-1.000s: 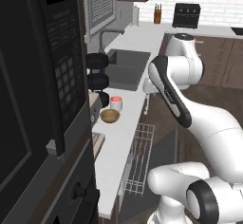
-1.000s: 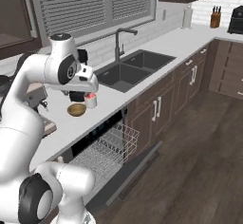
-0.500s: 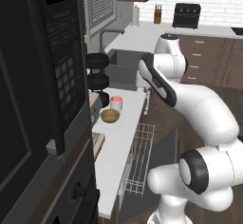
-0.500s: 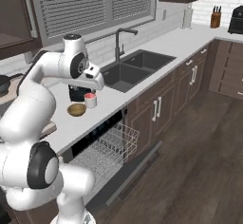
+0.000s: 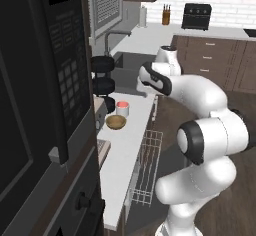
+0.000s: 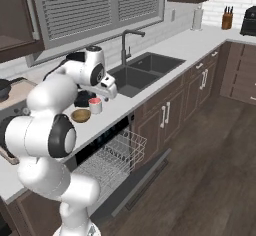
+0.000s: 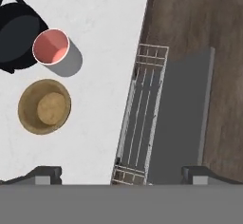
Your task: Pick up the cup and bowl from the counter, place them in the dishwasher, and close the dishwasher door.
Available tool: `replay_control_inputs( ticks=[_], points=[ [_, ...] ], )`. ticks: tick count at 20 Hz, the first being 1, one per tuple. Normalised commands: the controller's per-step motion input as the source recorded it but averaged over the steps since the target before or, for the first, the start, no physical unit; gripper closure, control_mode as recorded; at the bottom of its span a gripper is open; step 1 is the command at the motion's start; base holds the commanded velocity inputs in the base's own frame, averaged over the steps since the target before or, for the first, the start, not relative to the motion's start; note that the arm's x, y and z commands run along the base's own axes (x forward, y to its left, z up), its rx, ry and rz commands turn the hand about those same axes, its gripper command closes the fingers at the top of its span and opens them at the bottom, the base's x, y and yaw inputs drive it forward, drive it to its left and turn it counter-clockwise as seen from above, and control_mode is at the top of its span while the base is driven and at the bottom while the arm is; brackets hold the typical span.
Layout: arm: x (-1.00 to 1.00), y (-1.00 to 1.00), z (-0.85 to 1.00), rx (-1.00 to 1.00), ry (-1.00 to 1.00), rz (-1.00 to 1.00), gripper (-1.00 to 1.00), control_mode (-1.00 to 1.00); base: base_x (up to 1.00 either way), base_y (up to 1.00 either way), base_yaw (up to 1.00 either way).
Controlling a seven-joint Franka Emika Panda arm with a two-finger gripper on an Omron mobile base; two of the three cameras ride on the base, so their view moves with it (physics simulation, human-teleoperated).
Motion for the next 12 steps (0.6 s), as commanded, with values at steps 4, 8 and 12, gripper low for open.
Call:
replay_control_inputs(
  ticks=[4,8,12],
  points=[
    [0.53,0.12,-0.51,0.11,0.00,-0.07,-1.00,-1.00,0.00,0.00,0.00],
    [0.33,0.31,-0.45,0.09,0.00,-0.05,-1.00,-1.00,0.00,0.00,0.00],
    [0.34,0.40,-0.45,0.02,0.00,-0.07,-1.00,-1.00,0.00,0.00,0.00]
  ],
)
